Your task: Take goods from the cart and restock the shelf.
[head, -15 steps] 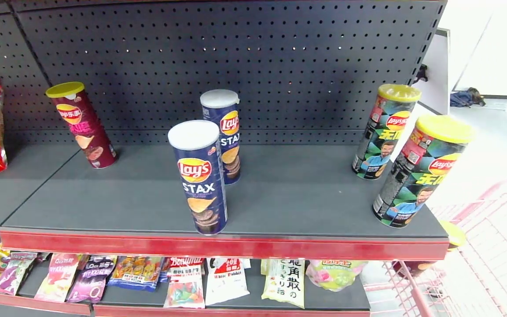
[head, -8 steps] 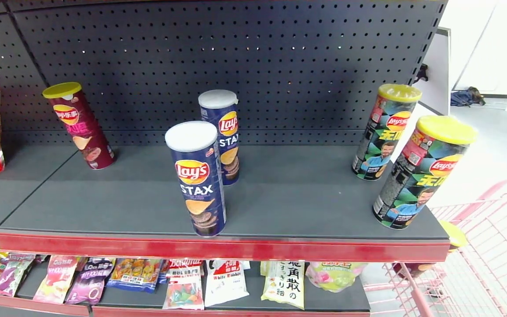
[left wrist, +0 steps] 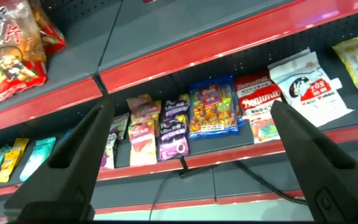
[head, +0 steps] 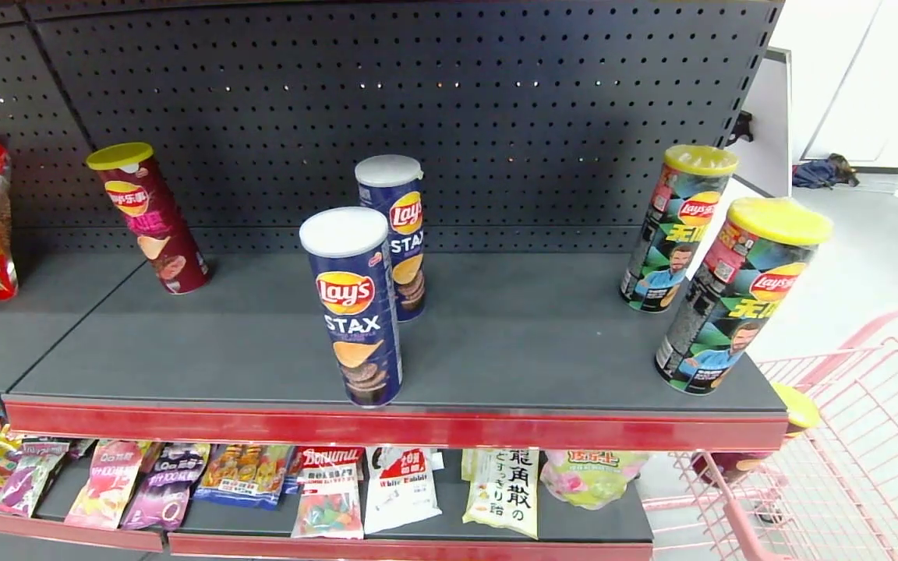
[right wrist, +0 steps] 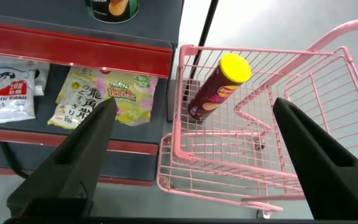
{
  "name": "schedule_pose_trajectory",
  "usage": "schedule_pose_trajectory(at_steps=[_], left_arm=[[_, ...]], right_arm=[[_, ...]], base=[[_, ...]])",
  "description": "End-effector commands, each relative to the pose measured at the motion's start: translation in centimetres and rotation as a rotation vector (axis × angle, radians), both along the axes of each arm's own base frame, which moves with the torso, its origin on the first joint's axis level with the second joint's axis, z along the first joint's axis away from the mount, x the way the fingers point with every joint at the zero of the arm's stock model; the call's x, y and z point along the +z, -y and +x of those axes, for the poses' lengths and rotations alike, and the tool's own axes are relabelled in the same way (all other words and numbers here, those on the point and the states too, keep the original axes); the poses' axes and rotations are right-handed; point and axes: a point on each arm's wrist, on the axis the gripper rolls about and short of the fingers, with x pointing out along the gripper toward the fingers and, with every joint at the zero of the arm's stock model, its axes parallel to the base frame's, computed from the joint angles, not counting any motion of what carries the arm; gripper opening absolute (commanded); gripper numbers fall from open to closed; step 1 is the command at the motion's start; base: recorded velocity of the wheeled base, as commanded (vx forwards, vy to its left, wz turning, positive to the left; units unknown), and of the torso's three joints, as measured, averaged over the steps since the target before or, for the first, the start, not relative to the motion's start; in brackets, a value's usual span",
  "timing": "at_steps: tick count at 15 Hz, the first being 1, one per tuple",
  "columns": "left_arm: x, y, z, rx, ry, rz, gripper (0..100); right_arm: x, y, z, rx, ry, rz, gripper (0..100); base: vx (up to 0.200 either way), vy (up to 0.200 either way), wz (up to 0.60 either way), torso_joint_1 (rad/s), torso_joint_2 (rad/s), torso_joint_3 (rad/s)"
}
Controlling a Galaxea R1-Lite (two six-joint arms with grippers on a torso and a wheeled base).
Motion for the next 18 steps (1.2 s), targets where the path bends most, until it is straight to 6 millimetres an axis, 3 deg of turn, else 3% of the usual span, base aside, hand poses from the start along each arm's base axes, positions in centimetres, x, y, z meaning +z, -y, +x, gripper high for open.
schedule_pose_trajectory(at_steps=[1, 9, 18], left_arm=[[0.00, 0.00, 0.02, -0.001, -0.002, 0.000, 100], [0.05, 0.00, 0.03, -0.001, 0.002, -0.001, 100], [0.25, 0.01, -0.04, -0.001, 0.010, 0.000, 100]], right_arm=[[-0.02, 0.01, -0.09, 0.000, 0.005, 0.000, 100], [-0.13, 0.01, -0.12, 0.000, 0.005, 0.000, 100], [-0.16, 0.01, -0.21, 0.001, 0.009, -0.001, 100]], base=[[0.000, 0.000, 0.00, 0.000, 0.00, 0.000], [0.000, 0.000, 0.00, 0.000, 0.00, 0.000], [0.000, 0.000, -0.60, 0.005, 0.00, 0.003]])
